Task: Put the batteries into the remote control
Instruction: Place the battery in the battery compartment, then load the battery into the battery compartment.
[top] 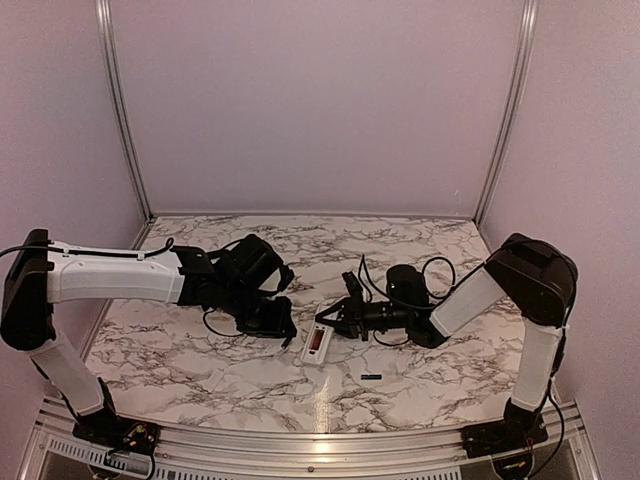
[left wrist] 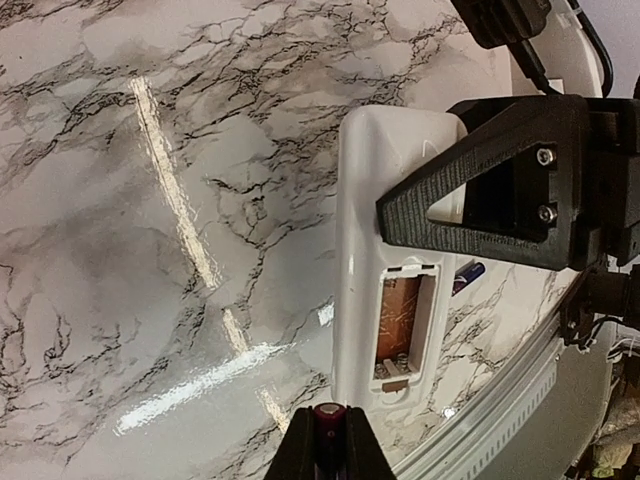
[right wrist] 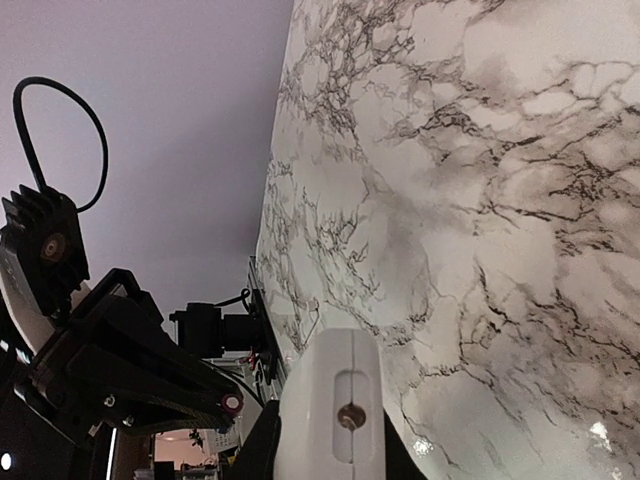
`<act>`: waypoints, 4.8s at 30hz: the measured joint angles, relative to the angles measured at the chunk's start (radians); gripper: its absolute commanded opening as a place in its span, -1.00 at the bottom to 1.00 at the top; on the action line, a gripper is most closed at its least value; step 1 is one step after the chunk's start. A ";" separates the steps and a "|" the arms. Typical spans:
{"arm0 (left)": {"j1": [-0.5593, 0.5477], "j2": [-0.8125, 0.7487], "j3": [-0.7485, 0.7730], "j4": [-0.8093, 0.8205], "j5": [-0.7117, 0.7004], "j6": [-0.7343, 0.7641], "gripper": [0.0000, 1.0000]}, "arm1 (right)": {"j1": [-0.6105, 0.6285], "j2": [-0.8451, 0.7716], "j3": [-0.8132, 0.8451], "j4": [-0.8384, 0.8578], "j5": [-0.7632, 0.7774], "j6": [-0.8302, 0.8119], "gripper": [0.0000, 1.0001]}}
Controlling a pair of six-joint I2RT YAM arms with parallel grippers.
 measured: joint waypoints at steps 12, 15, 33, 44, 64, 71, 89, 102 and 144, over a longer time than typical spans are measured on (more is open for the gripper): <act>-0.023 0.064 0.042 -0.028 0.003 -0.022 -1.00 | 0.042 0.106 0.009 0.104 0.020 0.122 -1.00; -0.029 0.081 0.063 -0.049 -0.011 -0.022 -1.00 | 0.060 0.126 0.018 0.133 0.023 0.149 -1.00; -0.058 0.166 0.157 -0.161 -0.076 -0.021 -0.99 | 0.076 0.152 0.035 0.182 0.066 0.204 -1.00; -0.064 0.200 0.195 -0.211 -0.102 -0.021 -0.94 | 0.096 0.183 0.035 0.212 0.072 0.238 -1.00; -0.078 0.217 0.208 -0.243 -0.144 -0.024 -0.56 | 0.098 0.203 0.040 0.256 0.092 0.284 -1.00; -0.078 0.222 0.217 -0.257 -0.151 -0.025 -0.52 | 0.098 0.203 0.040 0.261 0.092 0.287 -1.00; -0.083 0.222 0.257 -0.269 -0.170 -0.006 -0.39 | 0.098 0.203 0.040 0.274 0.091 0.287 -1.00; -0.083 0.222 0.257 -0.257 -0.158 -0.002 -0.39 | 0.098 0.203 0.040 0.277 0.090 0.295 -1.00; -0.101 -0.473 -0.294 0.161 0.051 0.910 -0.14 | 0.100 0.060 0.067 0.107 -0.222 0.127 -1.00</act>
